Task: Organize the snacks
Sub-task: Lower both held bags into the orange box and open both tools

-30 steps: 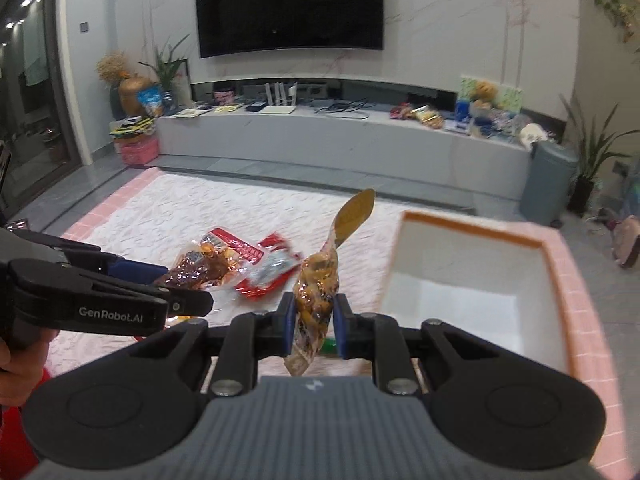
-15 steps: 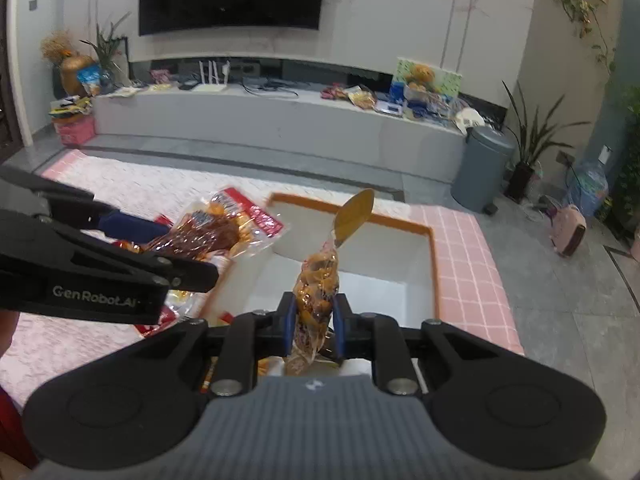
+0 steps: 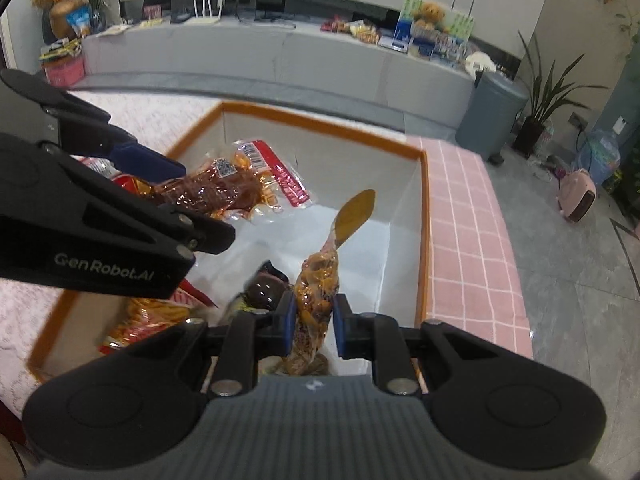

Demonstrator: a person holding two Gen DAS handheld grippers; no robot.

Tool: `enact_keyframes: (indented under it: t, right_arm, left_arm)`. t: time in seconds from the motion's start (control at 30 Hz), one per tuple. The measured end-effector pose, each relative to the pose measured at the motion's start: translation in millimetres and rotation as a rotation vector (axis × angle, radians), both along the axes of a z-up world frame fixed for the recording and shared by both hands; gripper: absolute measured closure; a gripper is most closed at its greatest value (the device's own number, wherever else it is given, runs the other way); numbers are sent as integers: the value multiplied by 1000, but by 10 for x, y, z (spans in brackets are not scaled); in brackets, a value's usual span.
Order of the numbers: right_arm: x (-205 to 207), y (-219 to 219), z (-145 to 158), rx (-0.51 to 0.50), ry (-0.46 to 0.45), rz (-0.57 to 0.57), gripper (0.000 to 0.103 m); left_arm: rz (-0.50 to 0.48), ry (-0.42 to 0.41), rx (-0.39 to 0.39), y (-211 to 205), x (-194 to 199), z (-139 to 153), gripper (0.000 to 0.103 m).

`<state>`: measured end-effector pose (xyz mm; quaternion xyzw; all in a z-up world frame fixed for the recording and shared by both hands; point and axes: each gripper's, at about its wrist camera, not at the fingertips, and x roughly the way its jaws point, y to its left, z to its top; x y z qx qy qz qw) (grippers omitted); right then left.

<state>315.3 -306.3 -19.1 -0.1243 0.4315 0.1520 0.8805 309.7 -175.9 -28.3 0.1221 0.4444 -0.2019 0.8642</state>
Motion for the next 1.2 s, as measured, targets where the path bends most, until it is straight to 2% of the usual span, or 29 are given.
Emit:
enact_keyframes:
  t: [0.3,0.5,0.67,0.77,0.87,0.93,0.97,1.03,1.2]
  right_arm:
    - [131,58,-152,-12,44,15,86]
    - [288,54,-247,-26,83,8,86]
    - [349,47,-235,-31,97,3,86]
    - [360,61,-217,-49,96,12,86]
    - [361,76,-186,-57,102,13,76]
    - [354,93,-161,-76,106,3,64]
    - [347,98,-153,-85,106,-1,63]
    - [327,105,-110,-101,100,-4,51]
    - [200,95,48,-115,49,-26,38]
  left_arm:
    - [-13,18,83,-83,112,-162,40]
    - [-6,59,139,-92,159,-248,38]
    - [11,80,136,-55,150,-271,31]
    - [22,60,134,-17,138,-222,34]
    - [25,64,123,15,135,-157,31]
    - [26,56,124,34,113,-118,31]
    - [27,50,126,50,95,-95,30]
    - [26,38,124,67,51,-43,30]
    - [37,1,87,163,-105,131,30]
